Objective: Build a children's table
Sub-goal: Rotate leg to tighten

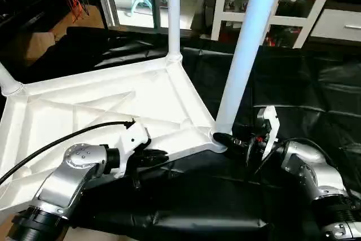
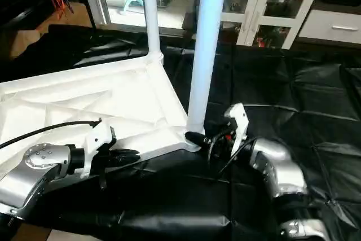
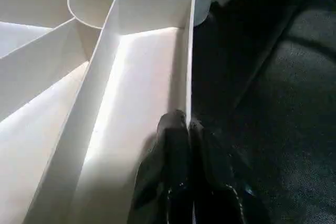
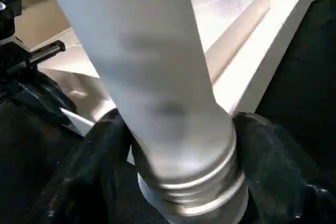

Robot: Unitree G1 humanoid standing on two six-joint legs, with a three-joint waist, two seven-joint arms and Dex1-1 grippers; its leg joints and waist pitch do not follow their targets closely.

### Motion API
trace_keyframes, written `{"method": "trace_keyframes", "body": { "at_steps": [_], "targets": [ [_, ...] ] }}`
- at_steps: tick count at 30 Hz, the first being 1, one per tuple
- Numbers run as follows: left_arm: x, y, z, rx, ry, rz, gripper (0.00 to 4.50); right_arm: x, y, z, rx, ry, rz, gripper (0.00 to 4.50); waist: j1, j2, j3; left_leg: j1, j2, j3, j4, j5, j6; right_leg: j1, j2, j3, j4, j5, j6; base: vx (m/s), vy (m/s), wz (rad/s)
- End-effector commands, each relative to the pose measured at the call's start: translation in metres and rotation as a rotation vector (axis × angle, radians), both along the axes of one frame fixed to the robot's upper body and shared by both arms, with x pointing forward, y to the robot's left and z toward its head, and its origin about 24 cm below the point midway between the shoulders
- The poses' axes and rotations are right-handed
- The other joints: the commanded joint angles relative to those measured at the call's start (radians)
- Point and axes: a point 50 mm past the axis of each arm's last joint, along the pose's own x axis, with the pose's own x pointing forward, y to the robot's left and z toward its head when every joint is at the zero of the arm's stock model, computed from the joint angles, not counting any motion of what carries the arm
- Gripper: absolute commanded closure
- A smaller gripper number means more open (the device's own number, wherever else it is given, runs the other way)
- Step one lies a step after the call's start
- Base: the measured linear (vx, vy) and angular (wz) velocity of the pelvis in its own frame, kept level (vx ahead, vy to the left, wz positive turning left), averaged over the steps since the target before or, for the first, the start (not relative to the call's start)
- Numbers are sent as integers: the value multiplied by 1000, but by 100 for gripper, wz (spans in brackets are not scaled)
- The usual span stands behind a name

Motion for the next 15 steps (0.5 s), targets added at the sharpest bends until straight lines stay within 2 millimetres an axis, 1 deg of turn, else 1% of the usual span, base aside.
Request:
{"method": "trace_keyframes", "body": {
  "at_steps": [1,3,6,7,13,14,15],
  "targets": [
    [-9,8,-20,33,103,29,450,0,6,7,38,-35,18,166,9,-8,-45,17,33,-7,-54,-30,121,35,-55,22,-57,232,-305,0,0,0],
    [-9,8,-20,36,106,23,450,0,6,7,41,-39,18,175,9,-9,-46,16,32,-7,-52,-22,128,36,-55,22,-55,246,-307,0,0,0],
    [-11,7,-21,37,112,12,450,1,7,8,43,-50,15,182,9,-9,-46,16,33,-7,-52,-29,127,36,-55,21,-56,229,-308,0,0,0],
    [-12,6,-21,38,113,4,450,3,6,10,42,-59,11,183,9,-6,-45,16,33,-7,-52,-29,126,34,-55,21,-55,228,-308,0,0,0],
    [-11,-2,-23,46,104,-7,450,8,10,14,44,-78,2,186,9,-9,-45,16,33,-7,-52,-34,125,35,-56,21,-55,220,-310,0,0,0],
    [-9,-4,-23,58,94,0,450,9,11,14,37,-78,-13,186,8,-9,-45,17,34,-7,-52,-35,125,33,-55,22,-55,217,-310,0,0,0],
    [-5,-8,-26,86,81,48,450,11,13,9,10,-70,-73,186,9,-8,-44,19,35,-6,-52,-40,122,32,-56,22,-57,209,-311,0,0,0]
  ]
}}
